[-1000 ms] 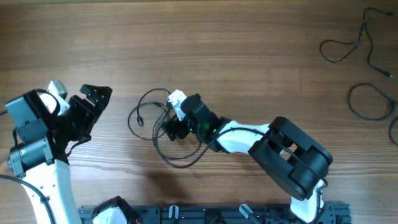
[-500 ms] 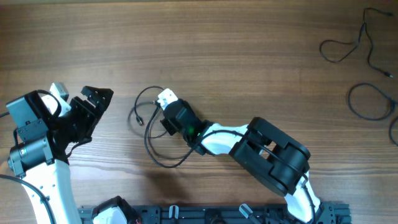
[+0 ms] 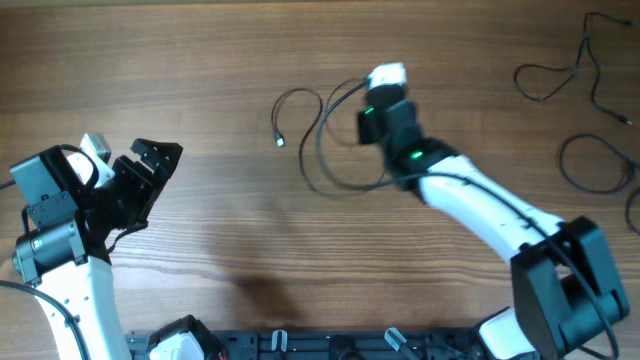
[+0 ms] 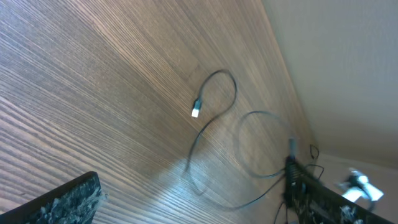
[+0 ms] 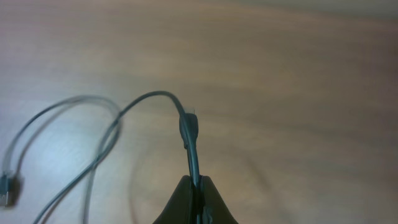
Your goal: Untangle cables
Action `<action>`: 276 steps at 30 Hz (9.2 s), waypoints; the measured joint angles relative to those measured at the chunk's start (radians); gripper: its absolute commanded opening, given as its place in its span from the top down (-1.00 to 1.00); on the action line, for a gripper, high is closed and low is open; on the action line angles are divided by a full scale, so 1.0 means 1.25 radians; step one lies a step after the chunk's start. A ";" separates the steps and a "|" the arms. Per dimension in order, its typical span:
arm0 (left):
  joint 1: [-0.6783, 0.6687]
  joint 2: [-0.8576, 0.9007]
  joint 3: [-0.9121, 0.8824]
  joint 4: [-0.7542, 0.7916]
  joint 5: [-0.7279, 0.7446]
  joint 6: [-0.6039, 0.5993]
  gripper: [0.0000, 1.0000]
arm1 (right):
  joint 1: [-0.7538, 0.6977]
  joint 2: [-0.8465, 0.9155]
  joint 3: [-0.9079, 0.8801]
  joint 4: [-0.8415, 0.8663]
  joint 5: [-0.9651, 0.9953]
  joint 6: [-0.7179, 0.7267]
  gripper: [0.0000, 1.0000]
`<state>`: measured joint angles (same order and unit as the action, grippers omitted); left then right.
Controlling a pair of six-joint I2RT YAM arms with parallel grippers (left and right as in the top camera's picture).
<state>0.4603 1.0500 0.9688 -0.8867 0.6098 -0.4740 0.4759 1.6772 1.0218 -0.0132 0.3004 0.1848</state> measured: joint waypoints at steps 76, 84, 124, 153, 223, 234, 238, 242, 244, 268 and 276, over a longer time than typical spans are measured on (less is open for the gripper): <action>0.000 0.000 0.000 0.000 0.000 0.000 -1.00 | -0.536 0.301 0.120 -0.028 0.044 0.024 -0.02; 0.000 0.000 0.000 0.000 0.000 0.000 -1.00 | -0.539 0.306 0.139 -0.096 -0.023 0.187 0.91; 0.000 -0.001 -0.001 0.000 0.000 -0.002 -1.00 | -0.497 -1.056 0.062 -0.819 -0.369 0.037 -1.00; 0.000 -0.001 -0.001 0.000 0.000 -0.002 -1.00 | -0.497 -1.193 -0.283 -0.548 -0.315 0.216 -0.99; -0.071 -0.053 -0.002 0.002 -0.047 -0.003 -1.00 | -0.482 -1.326 -0.811 0.013 -0.258 -0.083 -1.00; -0.363 -0.470 -0.148 0.196 -0.184 -0.005 -1.00 | -0.482 -1.327 -0.811 0.013 -0.258 -0.083 -1.00; -0.363 -0.607 -0.222 0.218 -0.200 -0.005 -1.00 | -0.482 -1.326 -0.811 0.013 -0.258 -0.083 -0.99; -0.363 -0.699 -0.320 0.304 -0.208 -0.005 -1.00 | -0.482 -1.326 -0.811 0.013 -0.258 -0.083 -1.00; -0.366 -0.736 -0.364 0.338 -0.219 -0.005 -1.00 | -0.482 -1.326 -0.811 0.013 -0.258 -0.083 -1.00; -0.380 -0.829 -0.739 0.649 -0.526 0.044 -1.00 | -0.482 -1.326 -0.811 0.013 -0.258 -0.083 -0.99; -0.390 -0.829 -0.764 0.652 -0.421 0.274 -1.00 | -0.482 -1.326 -0.811 0.013 -0.258 -0.083 -1.00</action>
<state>-0.0273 0.0135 0.0143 -0.0711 0.0830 -0.1314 -0.1268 0.0193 0.0078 0.0032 -0.0216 0.0807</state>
